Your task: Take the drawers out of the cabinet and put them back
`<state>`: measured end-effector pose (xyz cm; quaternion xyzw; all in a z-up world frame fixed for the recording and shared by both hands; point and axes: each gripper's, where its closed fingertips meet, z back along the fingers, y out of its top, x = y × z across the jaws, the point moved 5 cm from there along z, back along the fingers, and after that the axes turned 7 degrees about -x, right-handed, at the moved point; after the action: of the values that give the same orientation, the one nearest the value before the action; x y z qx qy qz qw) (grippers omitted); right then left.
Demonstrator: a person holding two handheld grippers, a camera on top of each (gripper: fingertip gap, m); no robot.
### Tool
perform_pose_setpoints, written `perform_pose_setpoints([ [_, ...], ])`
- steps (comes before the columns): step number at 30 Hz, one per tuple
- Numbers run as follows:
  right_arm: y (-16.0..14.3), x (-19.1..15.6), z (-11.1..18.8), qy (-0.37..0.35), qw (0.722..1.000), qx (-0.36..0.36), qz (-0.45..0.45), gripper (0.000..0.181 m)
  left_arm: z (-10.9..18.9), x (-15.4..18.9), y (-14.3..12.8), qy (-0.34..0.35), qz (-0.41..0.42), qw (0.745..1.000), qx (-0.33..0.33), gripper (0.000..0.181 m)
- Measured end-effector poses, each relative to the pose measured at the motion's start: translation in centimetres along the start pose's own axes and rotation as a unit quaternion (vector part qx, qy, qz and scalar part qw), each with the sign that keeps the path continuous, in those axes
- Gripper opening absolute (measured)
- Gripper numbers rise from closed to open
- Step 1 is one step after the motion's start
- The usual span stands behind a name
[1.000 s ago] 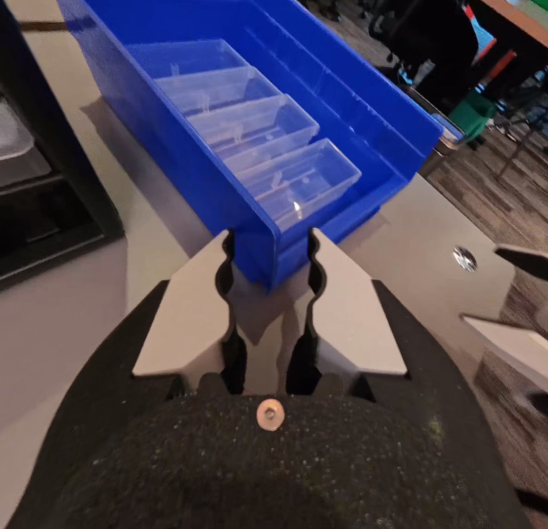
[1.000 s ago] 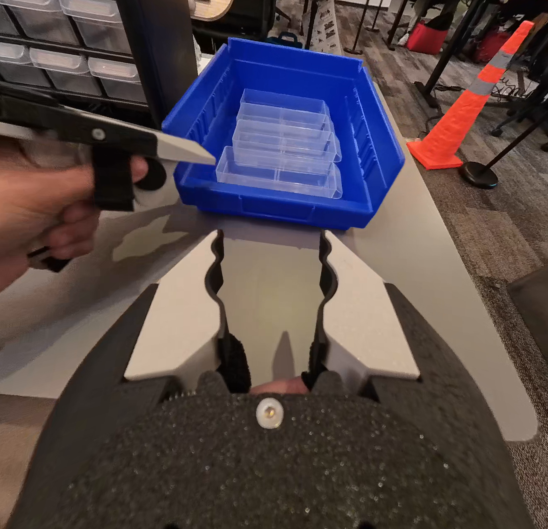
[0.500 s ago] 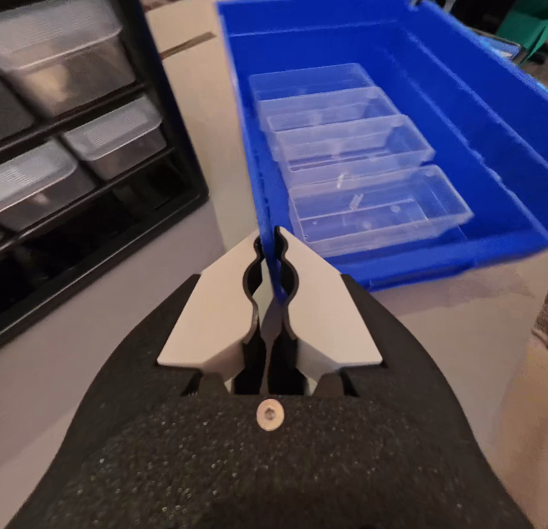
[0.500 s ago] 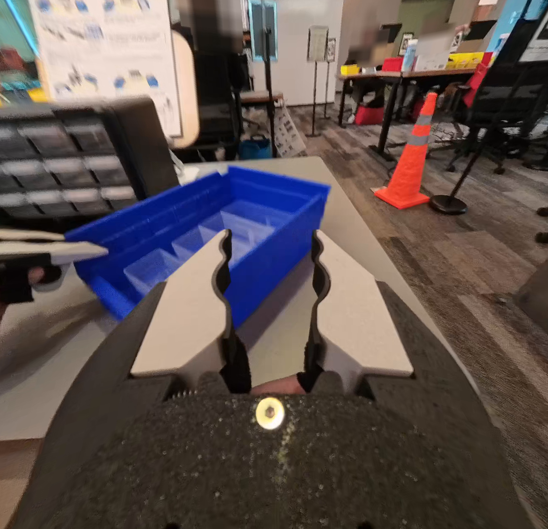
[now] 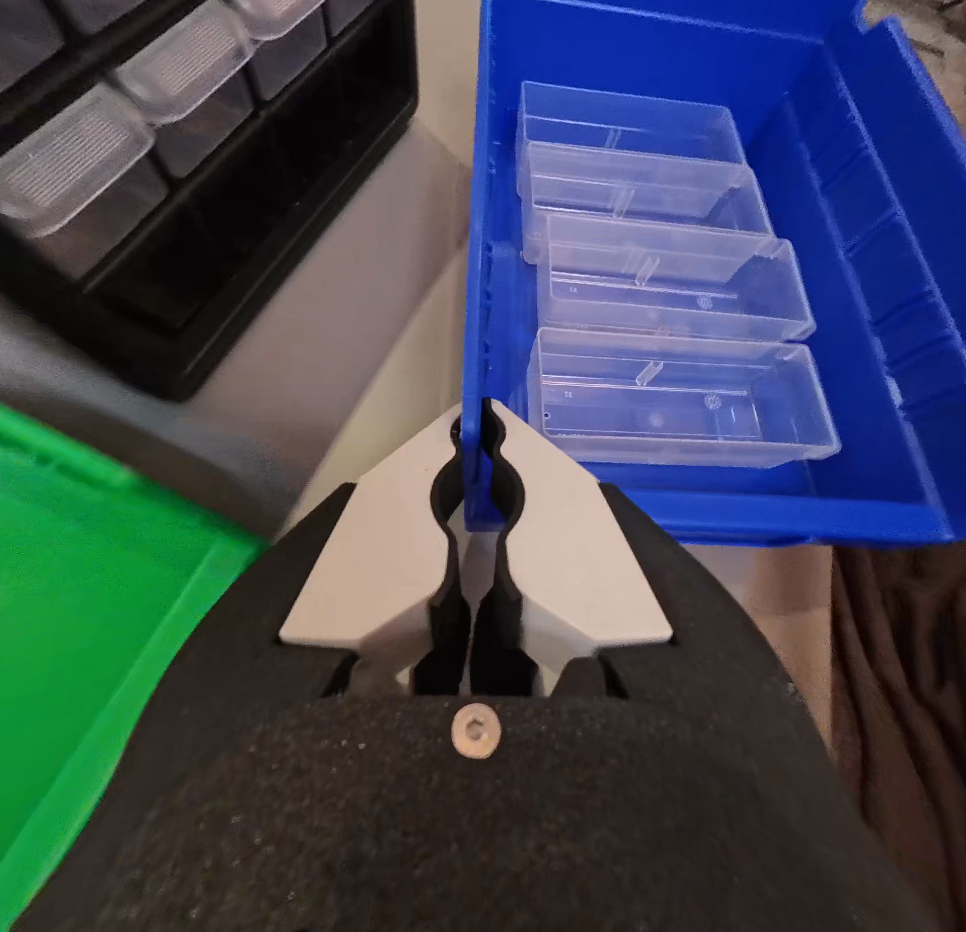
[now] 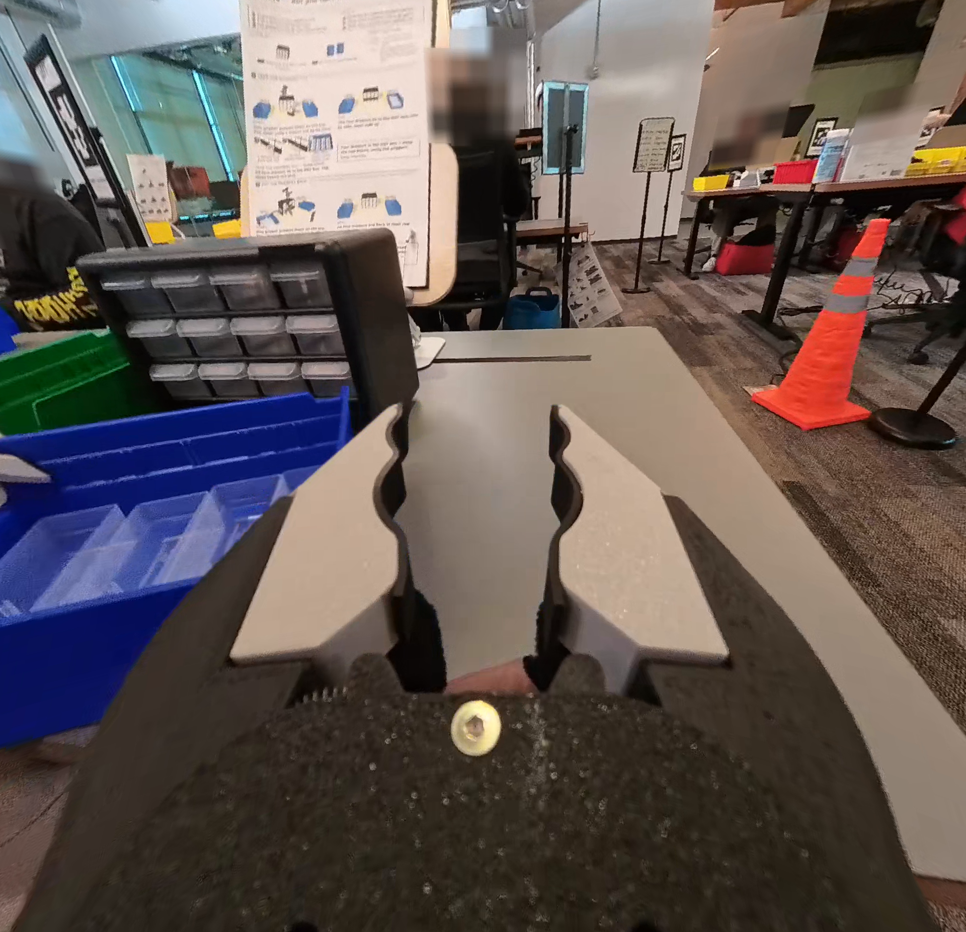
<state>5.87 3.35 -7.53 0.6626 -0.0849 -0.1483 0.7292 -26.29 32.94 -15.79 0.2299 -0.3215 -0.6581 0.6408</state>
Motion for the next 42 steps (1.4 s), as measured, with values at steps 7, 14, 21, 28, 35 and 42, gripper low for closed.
perform_pose_setpoints([
  [7,-0.6,-2.0,-1.3,0.029,0.999,-0.023,0.024,0.054,6.3,-2.1,-1.0,0.055,0.089,0.991,0.085,0.039],
  [14,-1.2,-5.2,-2.9,0.078,0.994,-0.046,0.067,0.054,17.6,-10.8,-10.6,0.416,0.219,0.873,0.131,0.045],
  [21,0.9,-11.3,-4.6,0.147,0.984,-0.051,0.082,0.053,15.2,-16.3,-12.0,0.402,0.275,0.865,0.12,0.018],
  [28,1.0,-20.9,-7.5,0.255,0.94,-0.161,0.16,0.045,16.1,-13.9,-14.1,0.41,0.271,0.867,0.08,0.002],
  [35,1.7,-32.9,-14.9,0.412,0.821,-0.299,0.258,0.05,20.2,-7.2,-19.0,0.409,0.286,0.861,0.097,0.003],
  [42,2.1,-44.0,-29.1,0.393,0.731,-0.36,0.426,0.047,21.4,-2.8,-20.8,0.391,0.262,0.878,0.089,0.003],
])
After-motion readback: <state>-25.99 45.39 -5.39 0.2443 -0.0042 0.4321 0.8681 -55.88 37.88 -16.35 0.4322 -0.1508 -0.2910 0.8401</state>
